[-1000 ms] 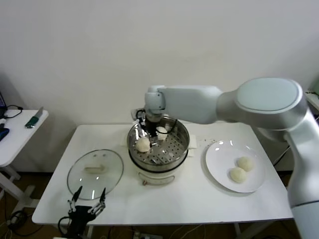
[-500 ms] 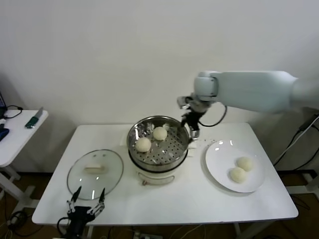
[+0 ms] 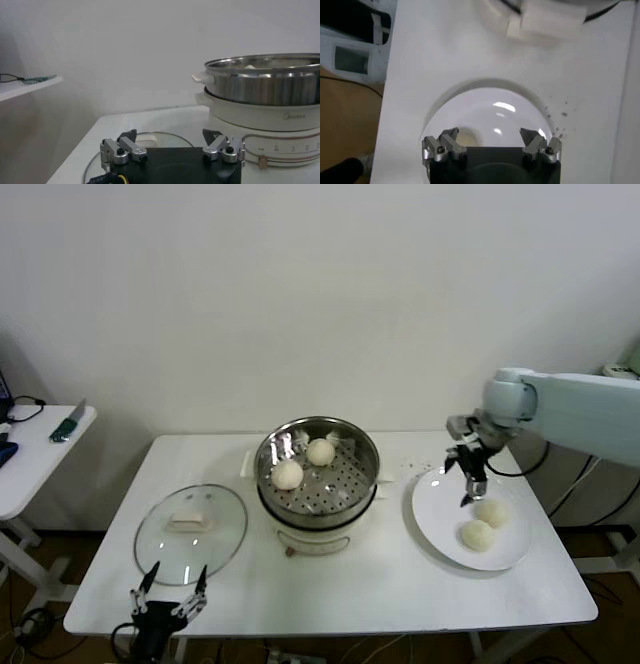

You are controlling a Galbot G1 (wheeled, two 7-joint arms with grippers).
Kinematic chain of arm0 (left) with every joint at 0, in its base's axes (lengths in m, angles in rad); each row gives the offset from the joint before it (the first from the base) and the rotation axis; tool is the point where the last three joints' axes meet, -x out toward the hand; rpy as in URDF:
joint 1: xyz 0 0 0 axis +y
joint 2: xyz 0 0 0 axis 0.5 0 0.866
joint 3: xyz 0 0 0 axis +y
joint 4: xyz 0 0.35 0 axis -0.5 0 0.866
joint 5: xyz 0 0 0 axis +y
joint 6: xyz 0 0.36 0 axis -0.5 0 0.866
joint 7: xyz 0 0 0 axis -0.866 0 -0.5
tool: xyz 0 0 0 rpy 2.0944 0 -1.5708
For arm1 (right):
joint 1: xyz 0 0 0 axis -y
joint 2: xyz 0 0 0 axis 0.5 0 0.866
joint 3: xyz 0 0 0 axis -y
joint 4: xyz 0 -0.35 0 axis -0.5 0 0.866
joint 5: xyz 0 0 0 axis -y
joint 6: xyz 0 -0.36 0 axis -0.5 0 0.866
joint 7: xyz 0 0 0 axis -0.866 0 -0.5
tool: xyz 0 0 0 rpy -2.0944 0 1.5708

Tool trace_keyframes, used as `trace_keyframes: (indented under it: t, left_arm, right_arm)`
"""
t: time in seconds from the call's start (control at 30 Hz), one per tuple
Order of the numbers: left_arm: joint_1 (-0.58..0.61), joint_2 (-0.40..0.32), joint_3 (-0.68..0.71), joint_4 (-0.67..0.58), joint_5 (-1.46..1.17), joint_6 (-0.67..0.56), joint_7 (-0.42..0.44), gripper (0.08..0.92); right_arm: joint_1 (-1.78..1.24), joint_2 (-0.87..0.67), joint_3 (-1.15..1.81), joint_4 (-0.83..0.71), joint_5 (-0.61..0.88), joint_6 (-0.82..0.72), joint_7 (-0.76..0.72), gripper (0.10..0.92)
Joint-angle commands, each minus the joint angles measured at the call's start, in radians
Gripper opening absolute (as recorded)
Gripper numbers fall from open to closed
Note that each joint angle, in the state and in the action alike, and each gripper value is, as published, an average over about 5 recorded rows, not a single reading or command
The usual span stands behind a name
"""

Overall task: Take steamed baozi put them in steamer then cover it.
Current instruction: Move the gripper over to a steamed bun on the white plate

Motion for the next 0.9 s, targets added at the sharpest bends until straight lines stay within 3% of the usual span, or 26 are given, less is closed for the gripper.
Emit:
trace_keyframes:
  t: [0.03,0.9]
  left_arm:
    - [0.007,-0.005,-0.002,0.002,0.002,-0.002,-0.001,0.823]
    - [0.023,-0.022,-0.001,0.003,0.021,-0.007,-0.003,0.823]
  right_arm:
    - [-0.19,-0.125,0.097,-0.027,-0.17,0.014,-0.002,0.823]
    - [-0.49,-0.109,0.369,-0.152,-0.282,-0.003,0.061,0.823]
